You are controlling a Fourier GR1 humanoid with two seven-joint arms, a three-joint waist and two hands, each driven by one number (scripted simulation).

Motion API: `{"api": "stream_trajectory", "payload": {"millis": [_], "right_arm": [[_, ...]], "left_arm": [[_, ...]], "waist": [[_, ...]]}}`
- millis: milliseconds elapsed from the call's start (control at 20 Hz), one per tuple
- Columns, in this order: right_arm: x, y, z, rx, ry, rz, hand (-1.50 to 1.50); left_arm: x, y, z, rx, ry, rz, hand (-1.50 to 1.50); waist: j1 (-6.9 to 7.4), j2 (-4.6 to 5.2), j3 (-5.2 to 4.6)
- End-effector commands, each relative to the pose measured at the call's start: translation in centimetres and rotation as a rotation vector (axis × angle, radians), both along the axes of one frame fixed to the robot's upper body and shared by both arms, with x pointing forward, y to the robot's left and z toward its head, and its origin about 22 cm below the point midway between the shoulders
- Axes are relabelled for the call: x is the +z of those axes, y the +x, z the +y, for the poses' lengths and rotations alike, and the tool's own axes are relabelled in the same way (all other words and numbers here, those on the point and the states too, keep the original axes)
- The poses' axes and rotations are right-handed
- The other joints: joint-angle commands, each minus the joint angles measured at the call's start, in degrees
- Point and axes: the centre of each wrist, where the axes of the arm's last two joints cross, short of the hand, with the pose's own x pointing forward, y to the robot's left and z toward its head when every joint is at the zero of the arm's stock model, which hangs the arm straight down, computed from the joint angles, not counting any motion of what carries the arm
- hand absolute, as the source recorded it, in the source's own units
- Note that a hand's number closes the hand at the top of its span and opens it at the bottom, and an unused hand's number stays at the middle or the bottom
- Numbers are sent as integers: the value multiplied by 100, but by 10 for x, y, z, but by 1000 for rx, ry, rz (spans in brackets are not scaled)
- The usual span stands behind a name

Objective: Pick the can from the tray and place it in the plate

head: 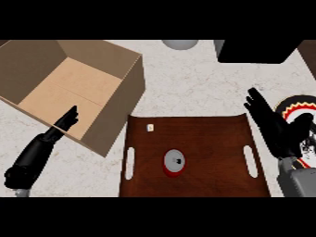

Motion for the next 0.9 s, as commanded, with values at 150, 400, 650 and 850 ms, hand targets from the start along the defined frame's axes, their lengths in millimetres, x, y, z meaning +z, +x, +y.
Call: {"api": "stream_trajectory", "payload": {"millis": [150,400,650,850], "right_arm": [[76,6,-4,-182,-102,-359,150],[81,-5,-53,-546,-452,-394,150],[67,-33,2,-644,-328,-537,-150],[54,-73,22,-572,-370,-513,-150]], "left_arm": [[-39,-20,5,252,-157,245,0],[-47,-44,-2,335,-306,319,0],[-42,-44,-7,342,-338,364,0],[-42,-39,-21,346,-331,358,0]], "waist": [[-296,156,20],[-661,164,-27],[-574,185,26],[-681,188,23]]}}
